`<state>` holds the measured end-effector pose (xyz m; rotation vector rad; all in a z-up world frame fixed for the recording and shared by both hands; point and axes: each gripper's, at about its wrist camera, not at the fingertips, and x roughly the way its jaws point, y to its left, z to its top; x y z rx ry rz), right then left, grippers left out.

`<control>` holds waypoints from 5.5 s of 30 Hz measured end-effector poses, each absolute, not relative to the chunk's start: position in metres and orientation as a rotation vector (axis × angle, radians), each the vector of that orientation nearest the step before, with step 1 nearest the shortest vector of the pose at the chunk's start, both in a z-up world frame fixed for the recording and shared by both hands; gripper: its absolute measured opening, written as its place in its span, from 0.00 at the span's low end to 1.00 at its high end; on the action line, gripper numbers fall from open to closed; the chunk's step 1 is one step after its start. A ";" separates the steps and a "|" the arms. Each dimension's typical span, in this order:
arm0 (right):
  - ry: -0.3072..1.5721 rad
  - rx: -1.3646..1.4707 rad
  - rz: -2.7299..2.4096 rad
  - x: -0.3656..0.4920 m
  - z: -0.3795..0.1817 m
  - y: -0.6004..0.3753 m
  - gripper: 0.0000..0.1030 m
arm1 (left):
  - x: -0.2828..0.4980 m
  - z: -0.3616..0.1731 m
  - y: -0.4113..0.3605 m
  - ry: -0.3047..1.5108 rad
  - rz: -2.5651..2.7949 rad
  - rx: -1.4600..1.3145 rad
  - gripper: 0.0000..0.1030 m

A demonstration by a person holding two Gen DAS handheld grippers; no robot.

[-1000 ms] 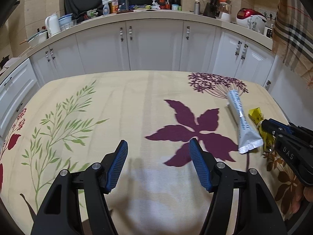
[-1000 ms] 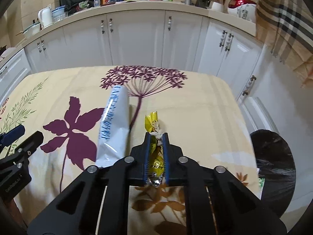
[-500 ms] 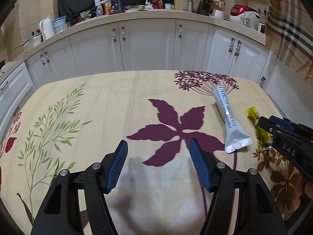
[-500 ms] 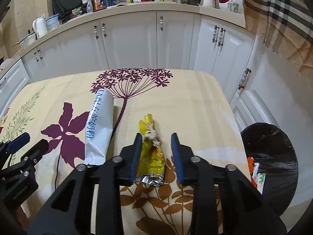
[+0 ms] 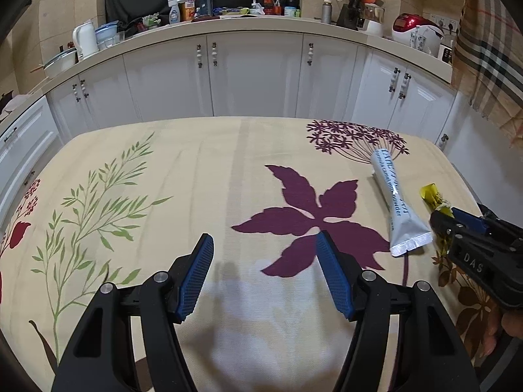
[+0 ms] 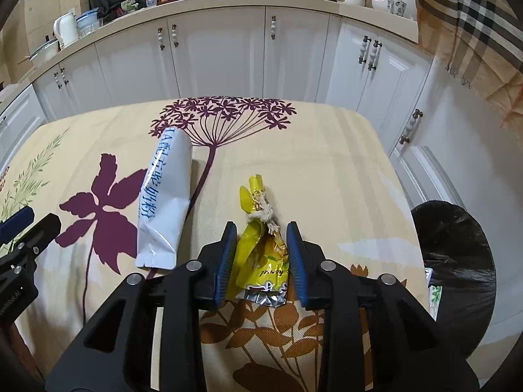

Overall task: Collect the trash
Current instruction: 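Grasp the silver-white tube with the left tool, then carry the yellow wrapper and silver-white tube over the black bin, then open both tools over the bin, dropping the wrapper and tube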

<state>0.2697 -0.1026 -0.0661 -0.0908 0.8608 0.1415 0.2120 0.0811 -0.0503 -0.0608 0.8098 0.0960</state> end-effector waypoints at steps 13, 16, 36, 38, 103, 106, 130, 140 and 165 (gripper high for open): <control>0.833 -0.059 0.085 0.270 -0.062 -0.137 0.29 | 0.226 -0.051 0.033 0.821 0.007 -0.032 0.62; 0.822 -0.052 0.076 0.270 -0.059 -0.145 0.29 | 0.233 -0.050 0.019 0.821 -0.012 -0.023 0.62; 0.796 -0.014 0.078 0.271 -0.054 -0.167 0.29 | 0.275 -0.069 -0.019 0.890 -0.050 0.016 0.47; 0.797 -0.014 0.078 0.270 -0.054 -0.167 0.29 | 0.273 -0.068 -0.019 0.884 -0.058 0.020 0.36; 0.751 -0.020 0.061 0.211 -0.042 -0.166 0.30 | 0.201 -0.038 0.002 0.776 -0.050 0.022 0.29; 0.720 -0.009 0.044 0.203 -0.033 -0.173 0.30 | 0.199 -0.033 -0.004 0.762 -0.068 0.025 0.29; 0.631 0.089 -0.279 0.166 -0.018 -0.314 0.30 | 0.201 -0.017 -0.169 0.679 -0.379 0.163 0.29; 0.649 0.124 -0.347 0.183 -0.041 -0.349 0.31 | 0.227 -0.034 -0.222 0.714 -0.422 0.214 0.29; 0.650 0.144 -0.396 0.181 -0.045 -0.356 0.42 | 0.229 -0.031 -0.229 0.684 -0.405 0.223 0.60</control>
